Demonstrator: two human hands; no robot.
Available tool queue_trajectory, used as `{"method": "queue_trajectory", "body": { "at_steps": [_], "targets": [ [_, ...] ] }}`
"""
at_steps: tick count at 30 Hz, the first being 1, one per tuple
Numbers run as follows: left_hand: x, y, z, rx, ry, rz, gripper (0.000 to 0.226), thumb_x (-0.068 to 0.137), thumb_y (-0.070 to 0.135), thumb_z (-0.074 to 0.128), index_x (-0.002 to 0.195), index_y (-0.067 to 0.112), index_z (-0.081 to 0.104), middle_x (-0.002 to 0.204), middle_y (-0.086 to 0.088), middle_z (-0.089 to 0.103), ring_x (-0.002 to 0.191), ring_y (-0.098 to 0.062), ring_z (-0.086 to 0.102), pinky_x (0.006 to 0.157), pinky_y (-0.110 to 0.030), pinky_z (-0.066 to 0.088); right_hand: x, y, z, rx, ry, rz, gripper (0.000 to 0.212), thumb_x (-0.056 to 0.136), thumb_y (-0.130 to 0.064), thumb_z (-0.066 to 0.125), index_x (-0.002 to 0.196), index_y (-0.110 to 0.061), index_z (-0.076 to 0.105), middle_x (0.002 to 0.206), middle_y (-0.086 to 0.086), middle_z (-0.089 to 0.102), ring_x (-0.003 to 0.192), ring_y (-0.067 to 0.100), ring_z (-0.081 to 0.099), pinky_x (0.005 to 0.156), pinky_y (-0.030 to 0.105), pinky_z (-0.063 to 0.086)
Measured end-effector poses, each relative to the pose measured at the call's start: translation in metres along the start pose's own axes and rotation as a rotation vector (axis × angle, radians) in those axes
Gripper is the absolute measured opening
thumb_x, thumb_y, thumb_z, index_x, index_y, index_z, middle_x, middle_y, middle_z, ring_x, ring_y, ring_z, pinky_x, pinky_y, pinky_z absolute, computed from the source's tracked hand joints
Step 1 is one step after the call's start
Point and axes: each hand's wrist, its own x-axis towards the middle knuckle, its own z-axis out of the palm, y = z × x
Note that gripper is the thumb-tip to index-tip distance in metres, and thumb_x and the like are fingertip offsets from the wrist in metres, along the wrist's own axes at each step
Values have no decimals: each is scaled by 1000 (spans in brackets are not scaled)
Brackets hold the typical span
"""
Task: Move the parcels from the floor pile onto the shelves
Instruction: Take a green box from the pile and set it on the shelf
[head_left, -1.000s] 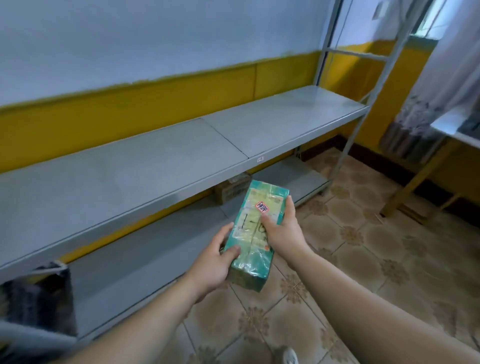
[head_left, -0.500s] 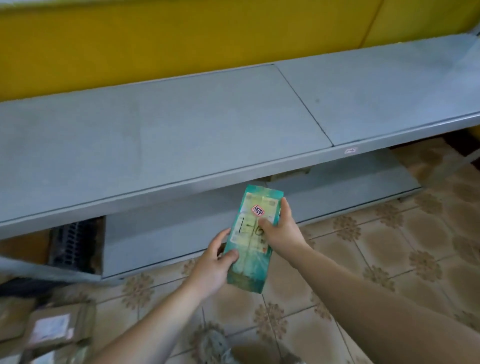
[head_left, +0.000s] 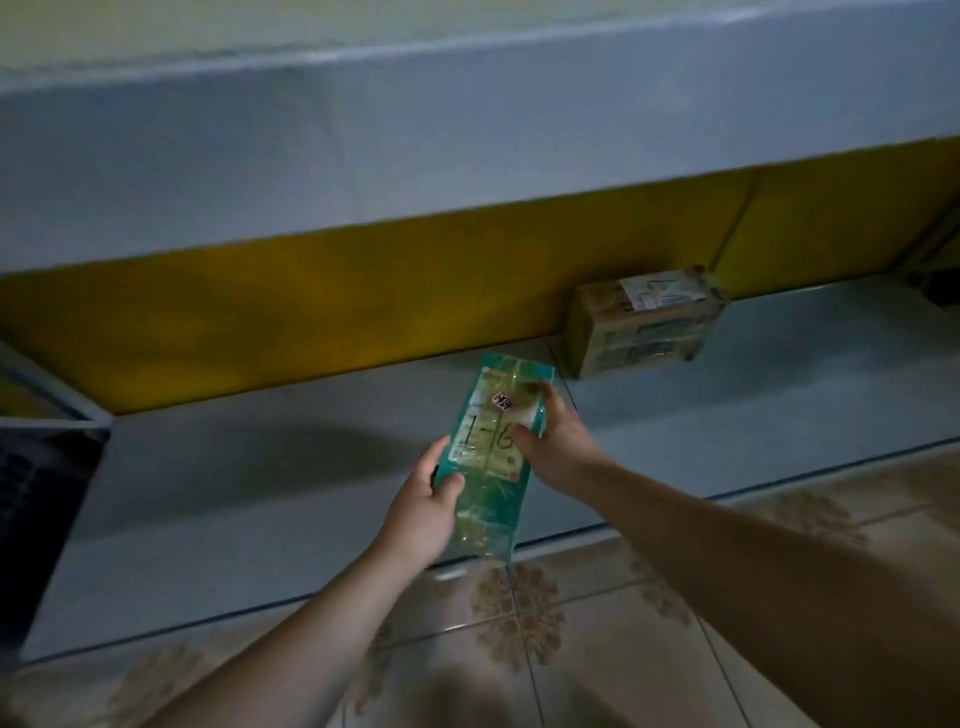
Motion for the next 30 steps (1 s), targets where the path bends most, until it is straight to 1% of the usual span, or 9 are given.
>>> {"method": "queue_trajectory", "body": {
  "at_steps": [3,7,11,13,16,18,20,24,30],
  "targets": [
    [43,-31,23,45,34,72,45,101,18,45,144,29,38,125,0,59,99,-14,60,81,-24,44,33,36,20,0,60,-55,67,98,-37,53,155,-30,18,148,8,39,131,29,46,105,36,39],
    [94,-62,43,56,65,178,48,101,15,43,147,28,36,132,0,57,106,-13,58,85,-23,44,71,71,42,-39,68,-107,76,99,-42,49,158,-27,4,158,9,28,137,29,40,103,32,37],
    [127,-68,42,103,180,184,39,103,23,41,141,30,46,130,-4,60,104,-20,60,85,-29,48,95,91,60,-2,69,-161,73,100,-50,43,158,-31,1,161,6,25,140,29,37,105,32,35],
    [131,-64,36,220,197,164,39,103,30,40,141,30,46,137,-5,56,115,-24,57,92,-31,47,100,103,62,67,71,-150,68,101,-52,38,157,-37,2,160,3,29,137,30,42,104,33,36],
    [122,-51,31,629,211,146,60,96,58,36,149,29,33,156,-7,31,139,-29,34,110,-40,34,103,128,58,29,70,-101,67,101,-54,38,157,-35,7,159,3,30,139,29,40,109,39,34],
    [113,-38,41,793,166,145,82,85,77,32,153,32,20,162,-3,12,147,-30,15,114,-48,25,107,150,57,-155,66,-71,69,100,-53,40,157,-28,13,161,5,23,143,28,31,113,40,29],
    [110,-28,56,874,96,139,95,77,85,33,154,34,10,163,-1,2,148,-31,6,114,-53,21,111,172,58,-387,70,-64,71,97,-57,41,156,-27,15,164,5,16,148,26,21,118,41,22],
    [119,-27,69,996,56,185,96,79,77,48,154,36,2,162,-2,-4,148,-31,5,116,-54,17,117,206,62,-701,36,-119,72,95,-66,31,156,-32,12,165,1,6,151,24,3,121,46,4],
    [166,-12,45,1038,69,188,84,84,53,62,151,44,14,163,0,4,147,-32,12,119,-44,16,119,213,64,-756,13,-124,74,94,-69,22,156,-36,1,166,1,-7,151,26,-11,120,47,-9]
  ]
}}
